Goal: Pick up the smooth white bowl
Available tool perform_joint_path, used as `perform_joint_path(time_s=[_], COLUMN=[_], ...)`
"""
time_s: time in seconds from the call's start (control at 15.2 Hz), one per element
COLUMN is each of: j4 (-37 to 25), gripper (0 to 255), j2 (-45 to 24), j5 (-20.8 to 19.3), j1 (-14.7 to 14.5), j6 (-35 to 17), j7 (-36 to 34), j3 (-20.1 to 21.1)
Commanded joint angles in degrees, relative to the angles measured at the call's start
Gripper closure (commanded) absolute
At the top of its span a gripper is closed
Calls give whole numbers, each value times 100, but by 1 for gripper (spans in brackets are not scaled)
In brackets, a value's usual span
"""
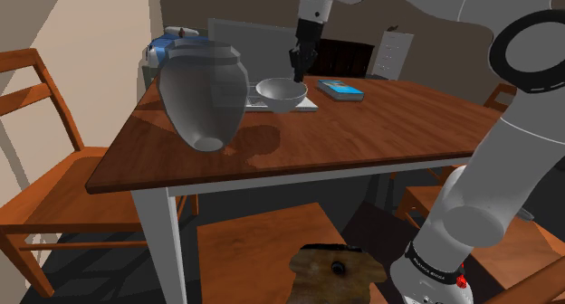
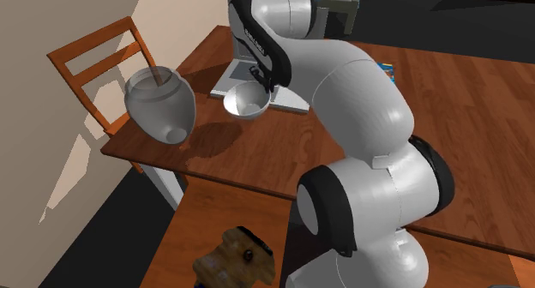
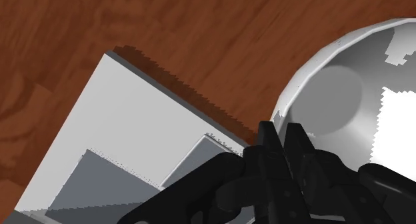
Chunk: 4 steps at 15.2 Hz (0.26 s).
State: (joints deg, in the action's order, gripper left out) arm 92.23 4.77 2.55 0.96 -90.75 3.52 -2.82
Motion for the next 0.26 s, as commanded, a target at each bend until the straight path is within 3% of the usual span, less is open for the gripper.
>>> perform_joint_path(time_s=[0.0,0.2], j4=[-223,-356], gripper=[255,255], j2=[-54,-88], j5=[3,4], j1=[0,0], j6=[171,269], j7=[-7,-10], j3=[0,-1])
